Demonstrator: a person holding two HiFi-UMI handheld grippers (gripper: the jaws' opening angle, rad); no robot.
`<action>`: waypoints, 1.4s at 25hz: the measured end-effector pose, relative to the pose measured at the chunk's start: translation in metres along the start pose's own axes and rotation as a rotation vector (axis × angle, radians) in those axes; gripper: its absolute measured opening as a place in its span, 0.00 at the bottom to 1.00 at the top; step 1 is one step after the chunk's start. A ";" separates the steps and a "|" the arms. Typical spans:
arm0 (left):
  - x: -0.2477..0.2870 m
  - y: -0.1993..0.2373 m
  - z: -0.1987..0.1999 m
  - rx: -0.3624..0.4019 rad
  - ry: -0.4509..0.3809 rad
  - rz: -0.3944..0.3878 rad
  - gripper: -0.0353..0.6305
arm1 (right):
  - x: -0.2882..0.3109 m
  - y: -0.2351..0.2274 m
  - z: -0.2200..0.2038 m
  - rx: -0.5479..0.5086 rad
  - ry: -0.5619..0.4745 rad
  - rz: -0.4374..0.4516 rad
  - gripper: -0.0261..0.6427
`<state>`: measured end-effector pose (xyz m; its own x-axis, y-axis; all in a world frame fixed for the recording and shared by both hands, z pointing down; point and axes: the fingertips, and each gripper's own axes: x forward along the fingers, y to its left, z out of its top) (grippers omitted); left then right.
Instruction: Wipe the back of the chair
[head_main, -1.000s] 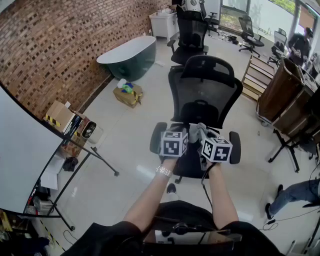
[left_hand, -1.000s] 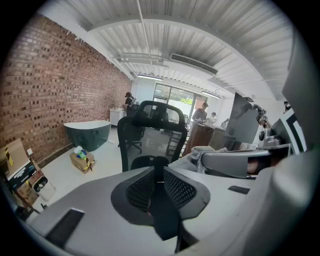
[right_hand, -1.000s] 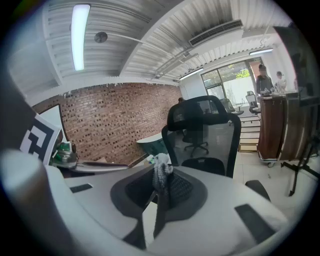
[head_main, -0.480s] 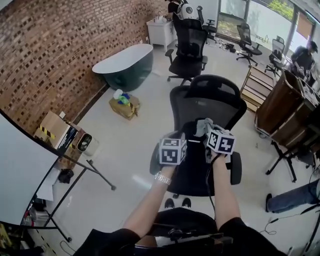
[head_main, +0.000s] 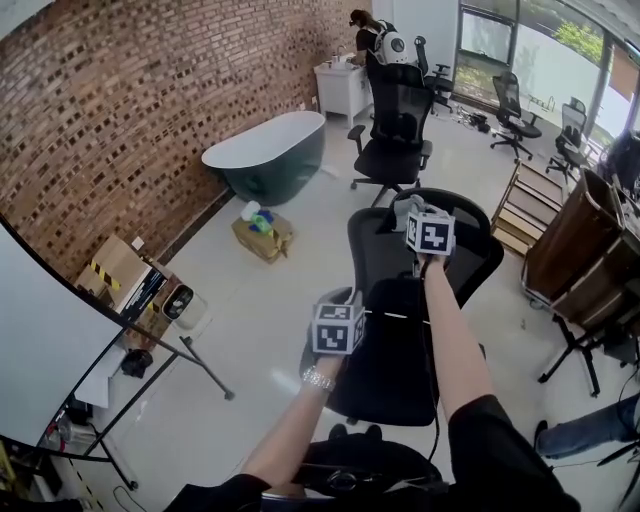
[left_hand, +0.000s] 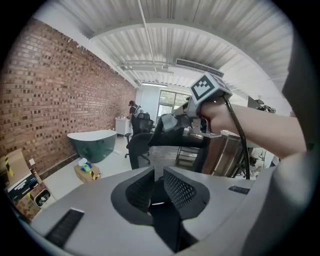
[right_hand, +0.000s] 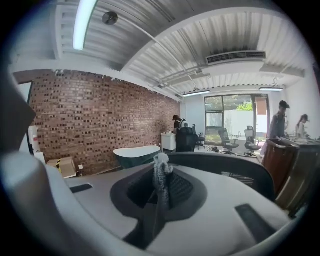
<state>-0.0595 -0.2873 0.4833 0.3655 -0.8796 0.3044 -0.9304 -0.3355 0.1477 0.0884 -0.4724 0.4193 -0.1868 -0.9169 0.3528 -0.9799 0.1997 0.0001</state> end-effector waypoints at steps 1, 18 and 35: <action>0.003 0.002 0.002 -0.001 -0.007 0.005 0.15 | 0.001 -0.018 -0.006 0.019 0.016 -0.024 0.11; 0.035 0.007 0.003 -0.036 0.001 0.053 0.15 | -0.072 -0.073 -0.021 0.168 -0.114 0.047 0.11; 0.008 0.047 0.003 -0.039 -0.013 0.156 0.15 | -0.042 -0.156 -0.066 -0.047 -0.027 -0.292 0.11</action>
<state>-0.1002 -0.3108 0.4896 0.2160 -0.9244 0.3144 -0.9739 -0.1812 0.1365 0.2533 -0.4424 0.4660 0.1001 -0.9467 0.3060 -0.9882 -0.0587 0.1416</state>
